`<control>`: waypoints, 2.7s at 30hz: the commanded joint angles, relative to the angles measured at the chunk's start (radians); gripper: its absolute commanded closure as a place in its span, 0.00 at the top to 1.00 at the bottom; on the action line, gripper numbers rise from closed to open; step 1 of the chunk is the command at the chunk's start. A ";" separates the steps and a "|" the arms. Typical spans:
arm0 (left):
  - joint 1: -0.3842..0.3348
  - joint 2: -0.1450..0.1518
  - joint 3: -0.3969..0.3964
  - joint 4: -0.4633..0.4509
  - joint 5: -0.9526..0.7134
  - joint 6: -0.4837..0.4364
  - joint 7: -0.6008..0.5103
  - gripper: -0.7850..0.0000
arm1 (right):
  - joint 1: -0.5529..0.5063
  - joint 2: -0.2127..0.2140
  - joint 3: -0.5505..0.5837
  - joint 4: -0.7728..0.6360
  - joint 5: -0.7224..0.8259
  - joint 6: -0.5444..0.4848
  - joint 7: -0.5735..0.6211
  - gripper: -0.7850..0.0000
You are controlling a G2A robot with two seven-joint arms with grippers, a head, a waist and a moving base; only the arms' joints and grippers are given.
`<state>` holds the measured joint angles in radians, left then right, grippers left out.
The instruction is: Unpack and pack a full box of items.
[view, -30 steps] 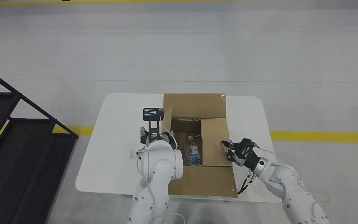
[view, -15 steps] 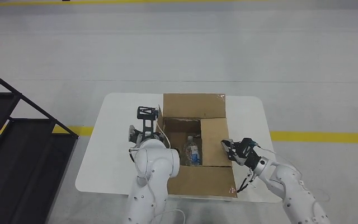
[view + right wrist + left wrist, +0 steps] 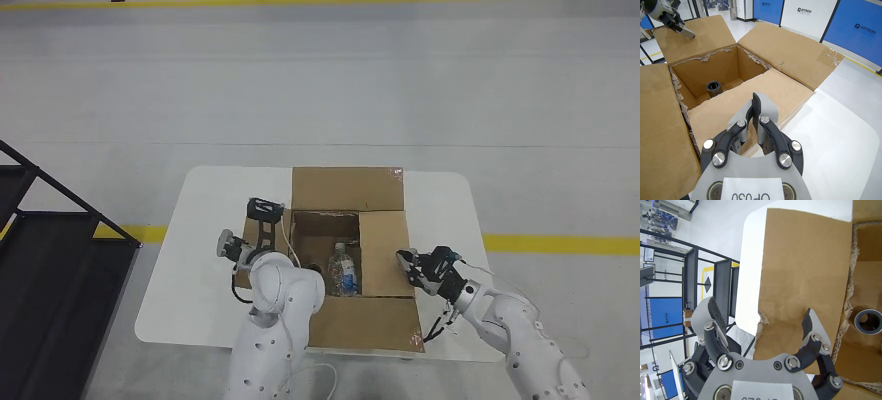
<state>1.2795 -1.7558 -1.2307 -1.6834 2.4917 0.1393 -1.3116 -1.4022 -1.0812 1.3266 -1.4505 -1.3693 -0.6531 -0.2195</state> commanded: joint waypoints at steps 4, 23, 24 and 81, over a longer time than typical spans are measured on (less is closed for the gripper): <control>-0.002 -0.001 0.001 0.052 0.045 -0.008 0.017 1.00 | 0.001 0.000 -0.002 0.003 -0.001 0.001 -0.003 0.00; -0.028 -0.018 0.134 -0.218 -0.266 0.084 0.055 1.00 | -0.158 0.018 0.198 -0.124 0.060 0.180 -0.128 0.00; -0.029 -0.017 0.143 -0.222 -0.345 0.104 0.060 1.00 | -0.174 0.019 0.210 -0.117 0.060 0.185 -0.129 0.00; -0.009 0.015 0.073 0.209 -1.618 0.109 0.544 1.00 | -0.193 -0.038 -0.029 0.063 0.067 0.229 -0.179 0.00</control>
<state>1.2661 -1.7412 -1.1616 -1.4689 0.8824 0.2451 -0.7645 -1.5942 -1.1186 1.3000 -1.3862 -1.3019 -0.4232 -0.3976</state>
